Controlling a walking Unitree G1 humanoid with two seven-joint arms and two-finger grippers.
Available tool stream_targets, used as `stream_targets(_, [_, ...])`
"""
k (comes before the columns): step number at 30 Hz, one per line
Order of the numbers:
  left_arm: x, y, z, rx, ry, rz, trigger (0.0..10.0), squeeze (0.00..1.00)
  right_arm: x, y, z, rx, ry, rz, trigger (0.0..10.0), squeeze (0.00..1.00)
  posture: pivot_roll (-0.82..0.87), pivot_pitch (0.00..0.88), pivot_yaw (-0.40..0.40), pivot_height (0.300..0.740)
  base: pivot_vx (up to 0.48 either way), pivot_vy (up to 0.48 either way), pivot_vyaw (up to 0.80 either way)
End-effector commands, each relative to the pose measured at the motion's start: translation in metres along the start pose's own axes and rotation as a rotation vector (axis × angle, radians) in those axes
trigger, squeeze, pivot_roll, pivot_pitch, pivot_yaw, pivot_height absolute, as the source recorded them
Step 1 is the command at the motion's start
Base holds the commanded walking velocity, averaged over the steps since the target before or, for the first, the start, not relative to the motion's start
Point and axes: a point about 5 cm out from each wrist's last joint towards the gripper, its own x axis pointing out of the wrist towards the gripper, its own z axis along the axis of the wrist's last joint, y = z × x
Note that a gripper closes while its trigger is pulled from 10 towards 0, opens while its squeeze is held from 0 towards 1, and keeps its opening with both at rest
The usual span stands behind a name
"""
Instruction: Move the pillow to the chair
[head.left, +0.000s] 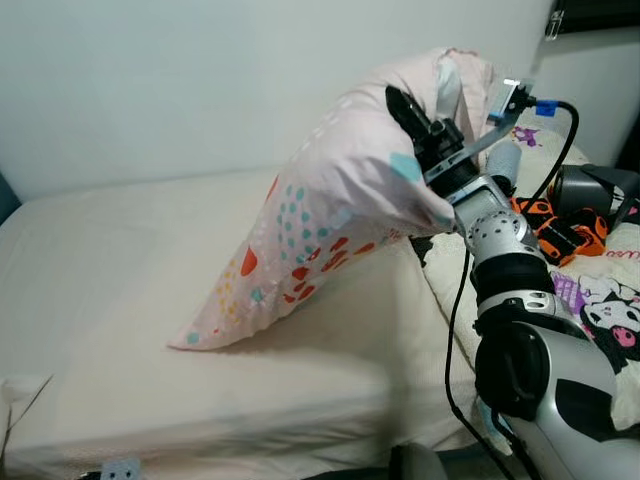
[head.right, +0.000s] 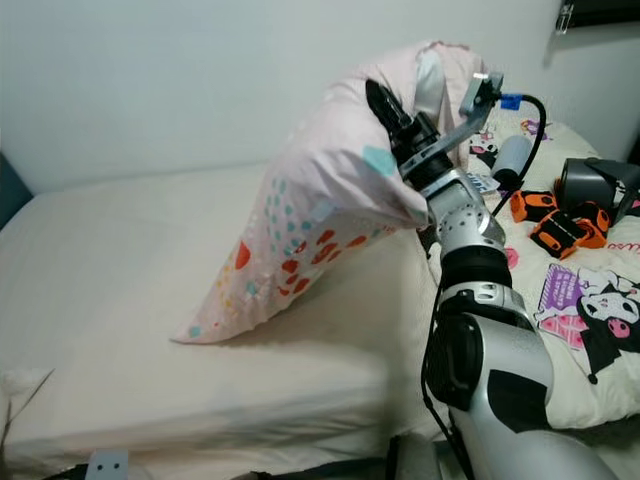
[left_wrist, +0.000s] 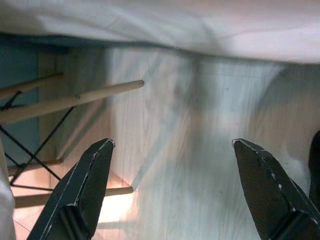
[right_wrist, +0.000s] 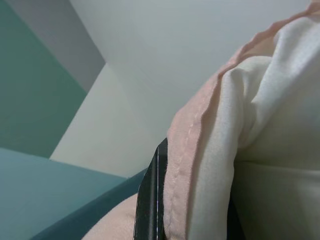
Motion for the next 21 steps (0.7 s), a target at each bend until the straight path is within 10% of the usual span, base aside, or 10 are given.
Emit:
stream_targets(1, [-0.0003,0.0015,-0.0058,0.026,0.021,-0.004,10.0,0.0,0.0116,0.0141,0.0131,-0.018,-0.059,0.088,0.0,0.0,-0.05,0.013,0.065,0.642,0.0,0.0,0.0])
stream_targets(21, [-0.0011,-0.001,-0.0098,0.049,0.042,-0.032,10.0,0.0,0.0165,0.0222,0.0083,0.008,-0.057,0.118,0.0,0.0,-0.05,0.018,0.065,0.711,-0.12,0.0,0.0])
